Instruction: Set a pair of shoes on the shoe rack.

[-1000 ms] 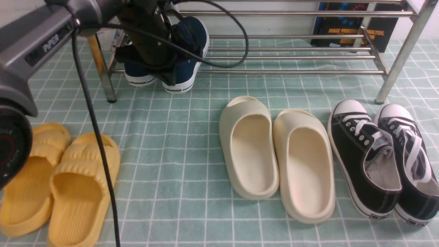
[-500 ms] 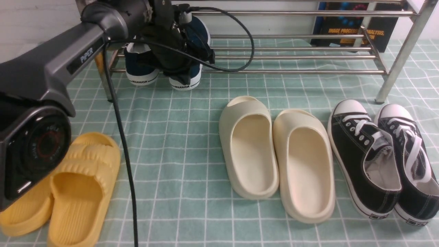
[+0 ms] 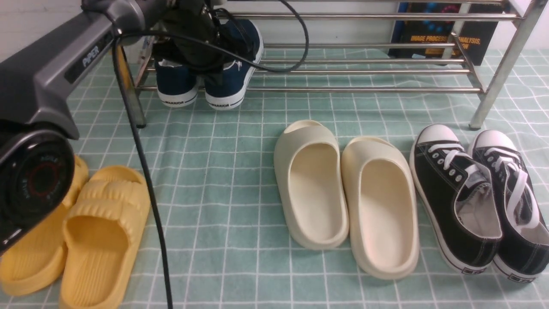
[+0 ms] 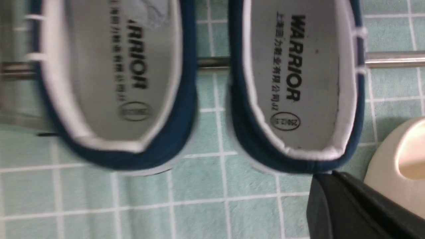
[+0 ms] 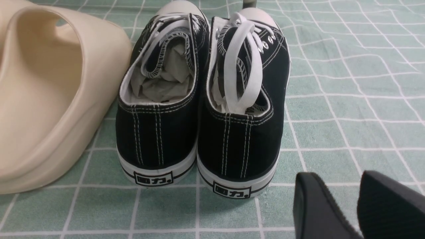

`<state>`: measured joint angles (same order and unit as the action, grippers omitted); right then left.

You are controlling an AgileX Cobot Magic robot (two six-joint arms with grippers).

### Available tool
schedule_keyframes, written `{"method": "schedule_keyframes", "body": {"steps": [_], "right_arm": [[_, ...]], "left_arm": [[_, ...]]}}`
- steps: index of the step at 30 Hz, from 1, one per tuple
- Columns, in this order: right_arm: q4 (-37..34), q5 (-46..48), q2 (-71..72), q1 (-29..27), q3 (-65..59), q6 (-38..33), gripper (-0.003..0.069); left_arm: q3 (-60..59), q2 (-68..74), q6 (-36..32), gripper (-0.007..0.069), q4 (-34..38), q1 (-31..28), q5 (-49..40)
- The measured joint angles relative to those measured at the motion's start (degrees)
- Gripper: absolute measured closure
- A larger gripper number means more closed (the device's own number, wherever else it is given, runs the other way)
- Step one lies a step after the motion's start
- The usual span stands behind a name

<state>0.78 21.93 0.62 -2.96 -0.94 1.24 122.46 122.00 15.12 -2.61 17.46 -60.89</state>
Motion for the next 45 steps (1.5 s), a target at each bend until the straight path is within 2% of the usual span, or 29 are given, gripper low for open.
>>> {"method": "schedule_keyframes", "body": {"steps": [8, 12, 16, 25, 31, 38, 45], "right_arm": [[0.0, 0.0, 0.0, 0.0, 0.0, 0.0, 0.0419], [0.0, 0.0, 0.0, 0.0, 0.0, 0.0, 0.0419], [0.0, 0.0, 0.0, 0.0, 0.0, -0.1, 0.0419], [0.0, 0.0, 0.0, 0.0, 0.0, -0.1, 0.0419], [-0.1, 0.0, 0.0, 0.0, 0.0, -0.1, 0.0419], [-0.1, 0.0, 0.0, 0.0, 0.0, -0.1, 0.0419], [-0.1, 0.0, 0.0, 0.0, 0.0, -0.1, 0.0419]], "left_arm": [[-1.0, -11.6, -0.9, 0.0638, -1.5, -0.1, -8.8], [-7.3, -21.3, -1.1, 0.0638, -2.5, -0.1, -10.3], [-16.7, -32.1, -1.1, 0.0638, -2.6, -0.1, -8.7], [-48.8, -57.9, 2.1, 0.0638, -1.3, -0.1, 2.6], [-62.9, -72.1, 2.8, 0.0638, -0.8, -0.1, 6.8], [-70.9, -86.3, 2.8, 0.0638, -0.1, -0.1, 6.7], [-72.7, -92.5, 2.9, 0.0638, 1.1, -0.1, -1.1]]}}
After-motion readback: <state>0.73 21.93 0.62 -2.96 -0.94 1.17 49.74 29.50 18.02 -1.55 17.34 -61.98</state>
